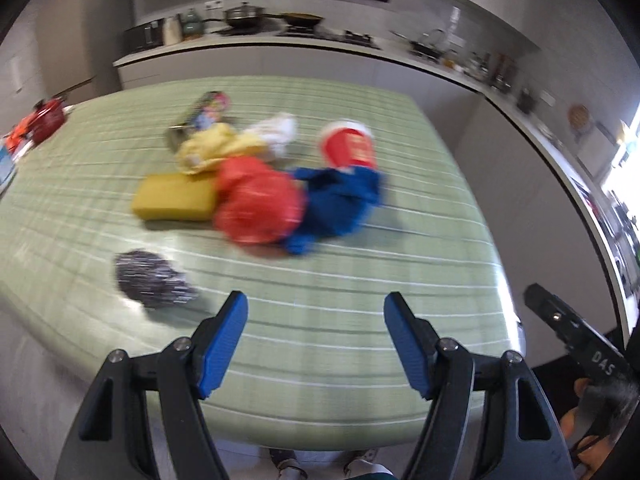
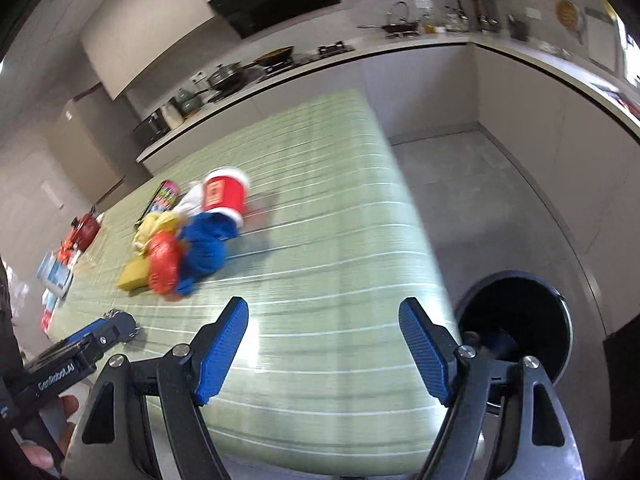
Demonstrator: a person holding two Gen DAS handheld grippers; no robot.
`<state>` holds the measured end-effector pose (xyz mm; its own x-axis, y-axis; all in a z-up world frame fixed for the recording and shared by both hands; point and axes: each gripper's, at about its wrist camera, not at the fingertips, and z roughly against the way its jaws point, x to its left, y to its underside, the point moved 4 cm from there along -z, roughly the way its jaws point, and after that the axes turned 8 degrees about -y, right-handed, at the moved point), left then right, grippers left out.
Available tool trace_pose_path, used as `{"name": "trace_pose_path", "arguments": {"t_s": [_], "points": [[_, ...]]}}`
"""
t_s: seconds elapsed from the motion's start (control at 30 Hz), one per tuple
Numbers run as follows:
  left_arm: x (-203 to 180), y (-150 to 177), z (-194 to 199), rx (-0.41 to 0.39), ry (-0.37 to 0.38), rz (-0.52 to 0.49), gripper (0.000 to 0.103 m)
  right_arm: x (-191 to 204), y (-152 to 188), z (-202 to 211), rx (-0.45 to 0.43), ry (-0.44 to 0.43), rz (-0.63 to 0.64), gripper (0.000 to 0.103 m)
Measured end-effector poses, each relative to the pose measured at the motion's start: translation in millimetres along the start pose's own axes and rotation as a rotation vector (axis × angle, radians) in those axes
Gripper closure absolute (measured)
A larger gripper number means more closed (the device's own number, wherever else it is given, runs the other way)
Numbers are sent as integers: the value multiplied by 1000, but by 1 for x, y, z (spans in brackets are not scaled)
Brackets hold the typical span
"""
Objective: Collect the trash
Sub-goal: 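Close the left tool on the steel wool scrubber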
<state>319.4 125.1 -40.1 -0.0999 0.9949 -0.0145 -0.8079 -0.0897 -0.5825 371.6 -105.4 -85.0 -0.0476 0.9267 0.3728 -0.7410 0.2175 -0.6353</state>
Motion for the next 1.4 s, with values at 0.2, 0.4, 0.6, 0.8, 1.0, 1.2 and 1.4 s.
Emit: {"name": "trace_pose_path", "arguments": {"t_s": [0.2,0.4,0.6,0.8,1.0,1.2,1.4], "points": [[56,-9,-9,0,-44,97,31,32,-12,-20,16,-32,61,24],[94,-19,-12,-13,-139,155,31,56,-29,-52,24,-131,98,24],[123,-20,-17,10,-182,194,31,86,-26,-80,70,-190,134,24],[147,-18,-23,41,-161,180,31,118,-15,-97,93,-193,166,24],[145,-9,-41,110,-32,68,31,134,-2,-102,64,-134,78,24],[137,-5,-59,136,51,-81,31,148,18,-98,34,-57,15,24],[128,-7,-90,159,79,-170,31,145,30,-91,17,12,-40,24]]}}
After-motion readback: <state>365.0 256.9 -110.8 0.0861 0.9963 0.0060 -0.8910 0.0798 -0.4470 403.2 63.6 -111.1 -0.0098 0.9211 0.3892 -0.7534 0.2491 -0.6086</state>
